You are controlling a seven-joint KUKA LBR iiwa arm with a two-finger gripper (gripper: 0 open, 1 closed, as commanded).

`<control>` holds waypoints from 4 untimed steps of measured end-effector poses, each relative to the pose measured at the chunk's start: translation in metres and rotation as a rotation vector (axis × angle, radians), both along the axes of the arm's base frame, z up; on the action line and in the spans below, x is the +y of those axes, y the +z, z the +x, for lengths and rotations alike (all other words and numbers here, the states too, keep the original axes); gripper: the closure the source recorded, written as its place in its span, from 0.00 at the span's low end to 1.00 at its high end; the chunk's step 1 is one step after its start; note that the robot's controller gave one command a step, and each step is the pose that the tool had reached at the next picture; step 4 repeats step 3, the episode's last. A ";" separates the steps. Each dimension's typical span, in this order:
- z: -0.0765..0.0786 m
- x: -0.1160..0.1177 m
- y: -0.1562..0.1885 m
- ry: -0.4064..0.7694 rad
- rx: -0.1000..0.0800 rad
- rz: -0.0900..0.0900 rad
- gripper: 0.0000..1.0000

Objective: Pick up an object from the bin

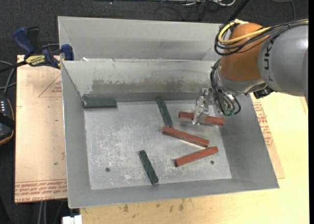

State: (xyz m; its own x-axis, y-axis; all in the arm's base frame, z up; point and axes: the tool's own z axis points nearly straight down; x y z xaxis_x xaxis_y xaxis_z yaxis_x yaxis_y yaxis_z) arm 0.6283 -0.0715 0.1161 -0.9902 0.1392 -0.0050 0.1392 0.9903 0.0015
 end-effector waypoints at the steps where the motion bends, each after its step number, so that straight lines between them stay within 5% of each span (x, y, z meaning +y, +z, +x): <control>1: 0.000 0.000 0.005 0.000 -0.001 0.000 1.00; 4: -0.002 0.000 0.025 0.000 0.008 0.001 1.00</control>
Offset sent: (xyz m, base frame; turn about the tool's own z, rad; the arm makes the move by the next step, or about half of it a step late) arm 0.0000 0.0000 0.0571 0.0000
